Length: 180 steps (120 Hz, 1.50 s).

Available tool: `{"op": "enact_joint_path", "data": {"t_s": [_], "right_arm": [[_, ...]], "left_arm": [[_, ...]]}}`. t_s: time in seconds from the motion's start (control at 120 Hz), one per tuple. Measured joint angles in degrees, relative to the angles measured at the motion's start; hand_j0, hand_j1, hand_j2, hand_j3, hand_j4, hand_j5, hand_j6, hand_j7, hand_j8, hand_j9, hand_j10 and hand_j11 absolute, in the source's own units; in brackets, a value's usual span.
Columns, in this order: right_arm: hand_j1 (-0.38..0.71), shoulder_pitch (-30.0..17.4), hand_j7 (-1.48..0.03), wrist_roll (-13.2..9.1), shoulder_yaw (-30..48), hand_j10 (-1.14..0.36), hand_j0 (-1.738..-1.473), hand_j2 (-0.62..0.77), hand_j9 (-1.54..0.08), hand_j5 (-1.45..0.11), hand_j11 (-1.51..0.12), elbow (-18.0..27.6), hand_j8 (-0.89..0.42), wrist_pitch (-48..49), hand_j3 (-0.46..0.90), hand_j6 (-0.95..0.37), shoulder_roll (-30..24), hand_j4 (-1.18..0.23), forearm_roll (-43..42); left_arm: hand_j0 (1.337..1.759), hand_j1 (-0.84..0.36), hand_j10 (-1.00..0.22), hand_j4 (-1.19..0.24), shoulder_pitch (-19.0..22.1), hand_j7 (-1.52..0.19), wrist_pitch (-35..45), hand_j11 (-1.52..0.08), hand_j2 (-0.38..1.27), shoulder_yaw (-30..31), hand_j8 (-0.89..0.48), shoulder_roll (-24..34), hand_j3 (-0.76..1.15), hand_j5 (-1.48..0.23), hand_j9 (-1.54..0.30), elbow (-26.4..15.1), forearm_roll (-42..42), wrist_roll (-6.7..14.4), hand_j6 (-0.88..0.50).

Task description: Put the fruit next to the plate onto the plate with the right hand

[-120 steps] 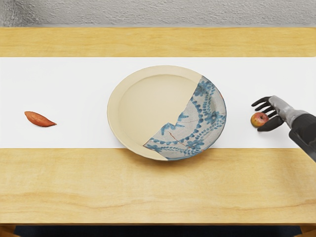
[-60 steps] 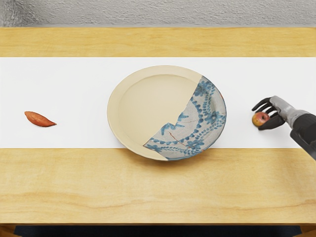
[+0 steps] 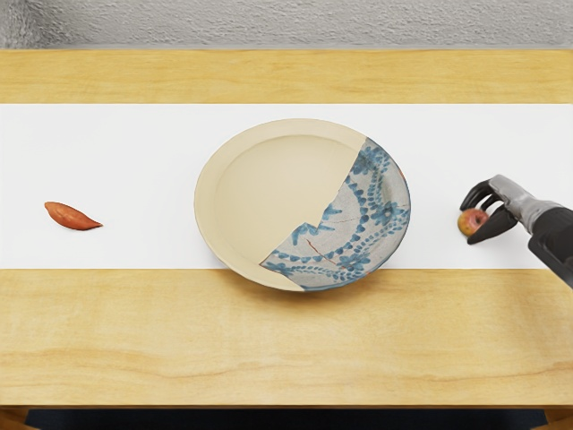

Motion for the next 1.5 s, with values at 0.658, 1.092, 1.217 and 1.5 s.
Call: {"op": "enact_joint_path", "data": {"t_s": [0.658, 1.092, 1.217, 1.5], "right_arm": [[0.20, 1.10, -1.12, 0.85, 16.37, -0.65, -1.656, 0.30, -1.20, -1.24, -1.19, -1.93, -0.36, 39.03, 0.00, -0.49, -8.94, -0.81, 22.70], [0.27, 7.25, -1.13, 0.58, 18.41, -0.64, -1.658, 0.43, -1.19, -1.23, -1.18, -1.33, -0.37, 44.59, 0.00, -0.47, -1.95, -0.83, 26.24], [0.32, 8.65, -1.13, 0.51, 18.13, -0.65, -1.658, 0.57, -1.17, -1.21, -1.16, -1.58, -0.40, 44.29, 0.00, -0.53, 1.49, -0.84, 25.61], [0.10, 10.03, -0.67, 0.62, 18.03, -0.39, -1.658, 0.28, -0.68, -0.70, -0.68, -2.84, -0.26, 41.18, 0.00, -0.41, 6.08, -0.50, 23.68]], "left_arm": [[1.658, 0.06, -0.24, -0.25, 0.00, -0.32, 0.00, -0.32, 0.05, 0.00, -0.25, 0.00, 0.00, -0.32, -0.32, 0.00, 0.00, 0.00, -0.25], [1.658, 0.06, -0.24, -0.25, 0.00, -0.32, 0.00, -0.32, 0.05, 0.01, -0.25, 0.00, 0.00, -0.32, -0.32, 0.00, -0.01, 0.00, -0.25], [1.658, 0.06, -0.24, -0.25, 0.00, -0.32, 0.00, -0.32, 0.05, 0.02, -0.25, 0.00, 0.00, -0.32, -0.32, 0.00, 0.00, 0.01, -0.25], [1.658, 0.06, -0.24, -0.25, 0.00, -0.32, 0.00, -0.32, 0.05, 0.02, -0.25, 0.00, 0.00, -0.32, -0.32, 0.00, -0.01, 0.01, -0.25]]}}
